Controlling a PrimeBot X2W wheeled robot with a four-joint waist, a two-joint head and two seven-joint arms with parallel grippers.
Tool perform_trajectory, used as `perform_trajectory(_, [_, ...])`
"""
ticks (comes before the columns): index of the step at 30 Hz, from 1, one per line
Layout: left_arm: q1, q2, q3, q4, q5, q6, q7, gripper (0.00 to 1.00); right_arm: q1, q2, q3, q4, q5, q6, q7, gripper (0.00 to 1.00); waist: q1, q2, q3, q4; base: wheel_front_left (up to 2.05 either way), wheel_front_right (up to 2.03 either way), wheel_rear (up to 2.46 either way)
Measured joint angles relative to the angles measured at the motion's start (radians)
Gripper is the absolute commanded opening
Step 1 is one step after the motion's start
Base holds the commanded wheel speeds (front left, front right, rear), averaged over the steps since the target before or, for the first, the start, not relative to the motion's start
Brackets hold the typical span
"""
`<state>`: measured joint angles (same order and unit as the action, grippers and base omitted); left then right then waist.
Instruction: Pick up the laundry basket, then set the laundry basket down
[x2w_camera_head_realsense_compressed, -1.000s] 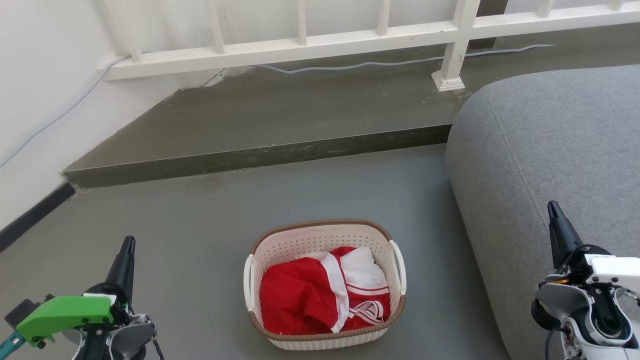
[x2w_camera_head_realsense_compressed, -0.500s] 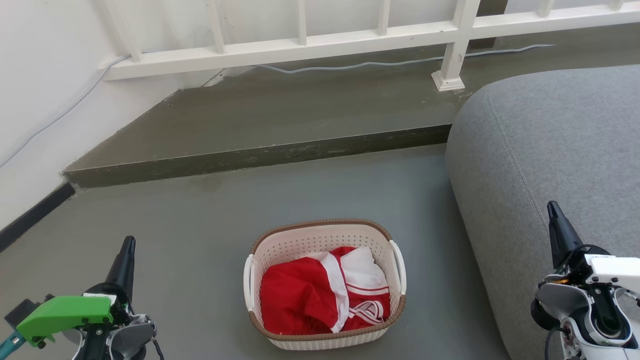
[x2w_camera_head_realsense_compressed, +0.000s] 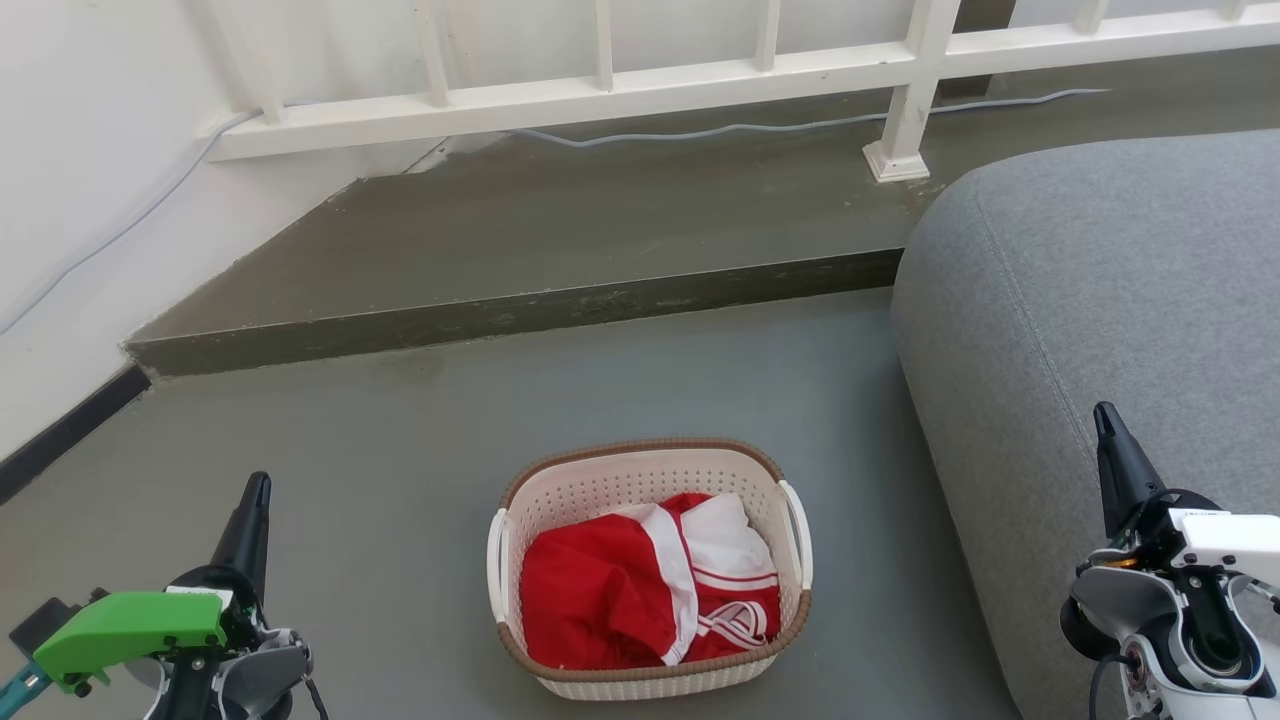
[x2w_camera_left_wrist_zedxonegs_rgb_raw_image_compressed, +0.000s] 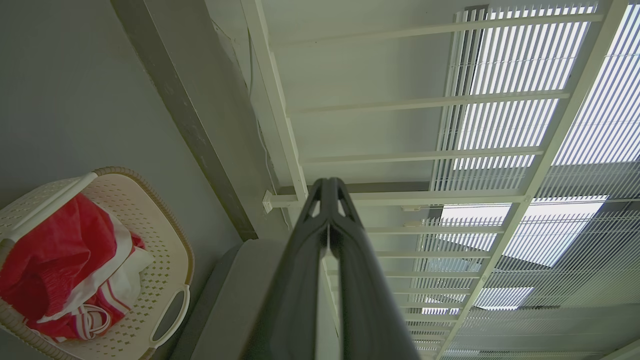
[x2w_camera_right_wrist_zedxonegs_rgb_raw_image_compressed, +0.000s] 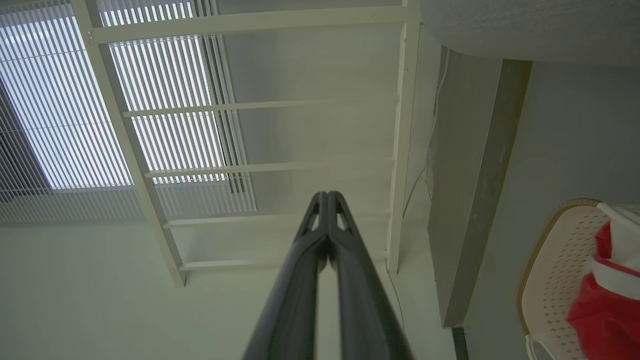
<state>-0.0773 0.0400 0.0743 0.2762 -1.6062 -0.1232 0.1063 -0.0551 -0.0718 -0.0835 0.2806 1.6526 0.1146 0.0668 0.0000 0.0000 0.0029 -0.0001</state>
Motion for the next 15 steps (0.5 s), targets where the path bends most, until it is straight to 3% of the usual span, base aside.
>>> perform_trajectory(15, [0.0,0.0,0.0,0.0,0.0,0.0,0.0,0.0,0.0,0.001,-0.002,0.0,0.0,0.0,0.0,0.0,0.0,0.0,0.0,0.0,0.0,0.0,0.0])
